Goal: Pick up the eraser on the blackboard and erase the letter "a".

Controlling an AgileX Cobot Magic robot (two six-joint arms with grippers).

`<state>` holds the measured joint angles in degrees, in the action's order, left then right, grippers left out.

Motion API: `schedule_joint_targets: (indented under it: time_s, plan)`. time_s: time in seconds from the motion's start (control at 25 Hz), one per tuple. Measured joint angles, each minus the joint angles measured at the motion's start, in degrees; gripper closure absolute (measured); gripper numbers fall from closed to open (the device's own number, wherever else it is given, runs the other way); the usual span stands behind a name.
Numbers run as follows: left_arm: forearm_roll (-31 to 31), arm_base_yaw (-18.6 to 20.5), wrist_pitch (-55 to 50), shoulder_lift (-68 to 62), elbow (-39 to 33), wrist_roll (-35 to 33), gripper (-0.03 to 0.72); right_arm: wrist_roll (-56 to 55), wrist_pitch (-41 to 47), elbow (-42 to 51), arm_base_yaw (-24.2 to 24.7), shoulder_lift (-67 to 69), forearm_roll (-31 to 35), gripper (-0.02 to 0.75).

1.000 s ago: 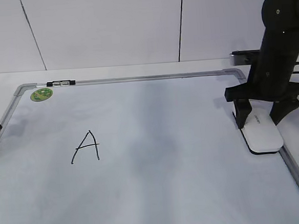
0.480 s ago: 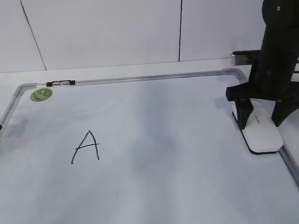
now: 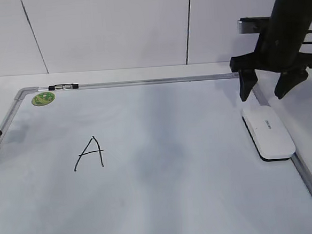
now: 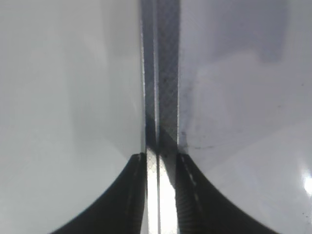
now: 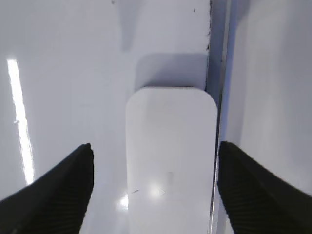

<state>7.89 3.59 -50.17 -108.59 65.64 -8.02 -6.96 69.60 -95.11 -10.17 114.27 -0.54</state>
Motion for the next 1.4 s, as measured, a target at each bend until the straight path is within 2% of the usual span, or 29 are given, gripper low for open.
schedule_joint_targets:
  time_s: [0.2,0.4,0.64,0.96,1.4]
  plan:
    - [0.0,0.0,0.0,0.0,0.0,0.0,0.52,0.92,0.24,-0.79,0.0,-1.72,0.0,0.138]
    - [-0.19,0.0,-0.61,0.0,0.0,0.0,0.446,1.53,0.37,-0.79,0.0,-4.15,0.54,0.139]
    - [-0.33,0.0,-1.69,0.0,0.24,0.0,0.402,1.66,0.51,-0.79,0.0,-5.74,0.54,0.141]
    - [-0.33,0.0,-4.12,4.14,4.03,0.0,0.265,2.12,0.6,-0.79,0.0,-6.41,0.54,0.144]
    - [-0.33,0.0,-4.12,14.06,5.32,-0.14,0.253,3.08,0.64,-0.79,0.0,-9.1,0.54,0.144]
